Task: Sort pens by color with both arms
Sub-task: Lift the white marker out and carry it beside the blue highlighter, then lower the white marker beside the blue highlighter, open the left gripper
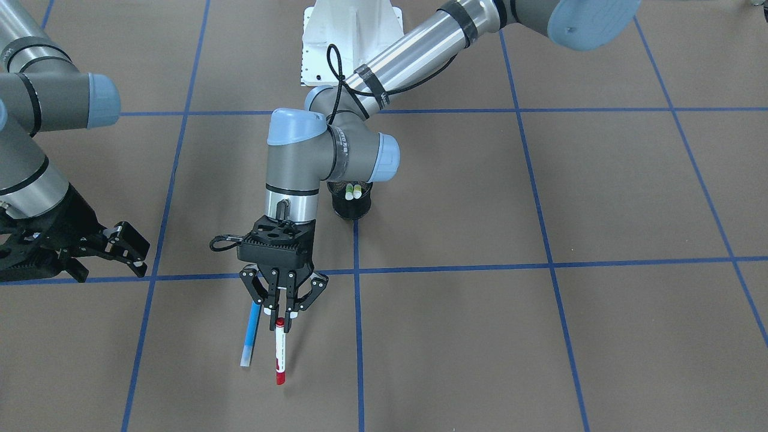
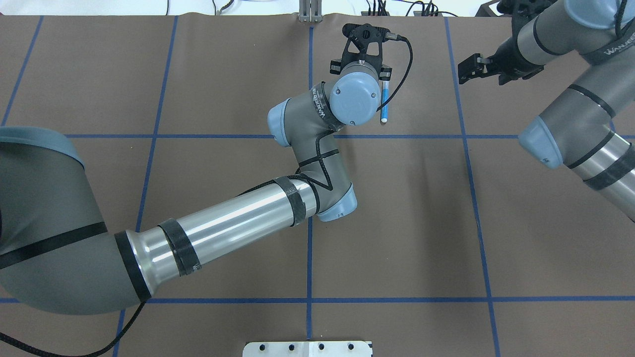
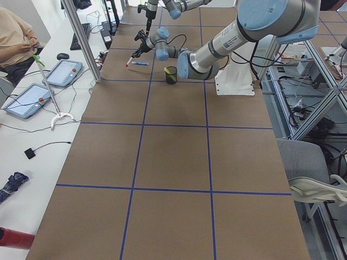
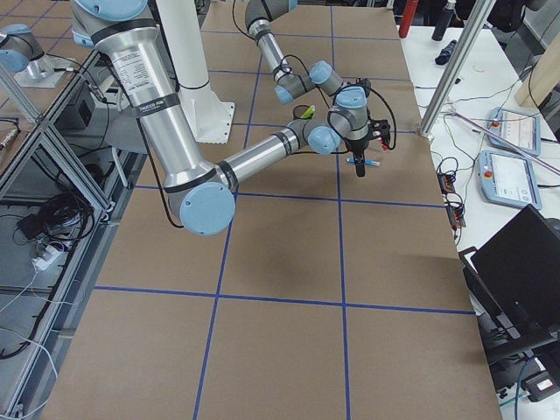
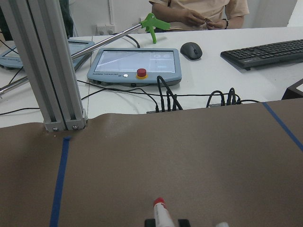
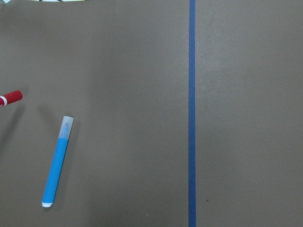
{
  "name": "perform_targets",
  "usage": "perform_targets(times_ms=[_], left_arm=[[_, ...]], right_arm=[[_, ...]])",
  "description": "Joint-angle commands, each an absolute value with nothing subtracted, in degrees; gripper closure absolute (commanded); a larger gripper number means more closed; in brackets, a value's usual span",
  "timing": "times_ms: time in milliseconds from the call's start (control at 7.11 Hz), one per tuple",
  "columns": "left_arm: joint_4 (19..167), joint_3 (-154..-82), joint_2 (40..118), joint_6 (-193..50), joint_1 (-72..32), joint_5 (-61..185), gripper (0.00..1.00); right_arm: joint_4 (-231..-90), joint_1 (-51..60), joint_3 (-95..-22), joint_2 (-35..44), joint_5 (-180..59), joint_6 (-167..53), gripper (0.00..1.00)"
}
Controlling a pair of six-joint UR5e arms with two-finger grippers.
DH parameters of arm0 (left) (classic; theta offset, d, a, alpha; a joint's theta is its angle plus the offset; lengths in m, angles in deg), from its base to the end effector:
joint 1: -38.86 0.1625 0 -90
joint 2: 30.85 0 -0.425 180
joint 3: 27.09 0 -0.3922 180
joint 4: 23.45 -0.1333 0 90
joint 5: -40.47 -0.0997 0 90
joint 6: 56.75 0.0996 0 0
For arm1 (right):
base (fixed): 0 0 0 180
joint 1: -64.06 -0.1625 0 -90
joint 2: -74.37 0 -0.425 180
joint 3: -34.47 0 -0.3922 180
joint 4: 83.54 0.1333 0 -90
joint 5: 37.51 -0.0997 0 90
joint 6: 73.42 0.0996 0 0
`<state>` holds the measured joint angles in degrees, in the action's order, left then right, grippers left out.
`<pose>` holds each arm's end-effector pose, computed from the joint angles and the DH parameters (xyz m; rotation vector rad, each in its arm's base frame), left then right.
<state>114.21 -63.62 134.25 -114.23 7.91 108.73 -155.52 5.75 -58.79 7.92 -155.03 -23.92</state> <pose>0.6818 -0.6073 0.0667 0.9098 0.8406 -0.2055 -0.2687 -0.6013 0.3676 0.2858 -0.8439 0.1022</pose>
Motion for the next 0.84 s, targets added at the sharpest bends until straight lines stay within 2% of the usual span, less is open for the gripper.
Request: perform_targets(times_ms=[0,141,281,422,703], left_arm=[[114.3,-62.9,134.3,-114.2,8.0,108.8,1.0],[114.3,-62.7,134.3,-114.2,8.0,108.8,1.0],[114.3,-62.7,134.2,-114.2,8.1,108.8,0.78],[114.3,-62.7,134.1,-114.2,8.2,108.8,0.61],[114.3,-62.7,134.0,-114.2,8.3,108.8,0.52]], right_arm=[[-155.5,5.8,-58.8,8.0,-155.1,-23.9,0.01],[-155.5,5.8,-58.8,8.0,-155.1,-23.9,0.01],[-155.5,5.8,-58.8,8.0,-155.1,-23.9,0.01],[-155.5,5.8,-58.8,8.0,-155.0,-23.9,0.01],[-155.5,5.8,-58.8,8.0,-155.0,-23.9,0.01]])
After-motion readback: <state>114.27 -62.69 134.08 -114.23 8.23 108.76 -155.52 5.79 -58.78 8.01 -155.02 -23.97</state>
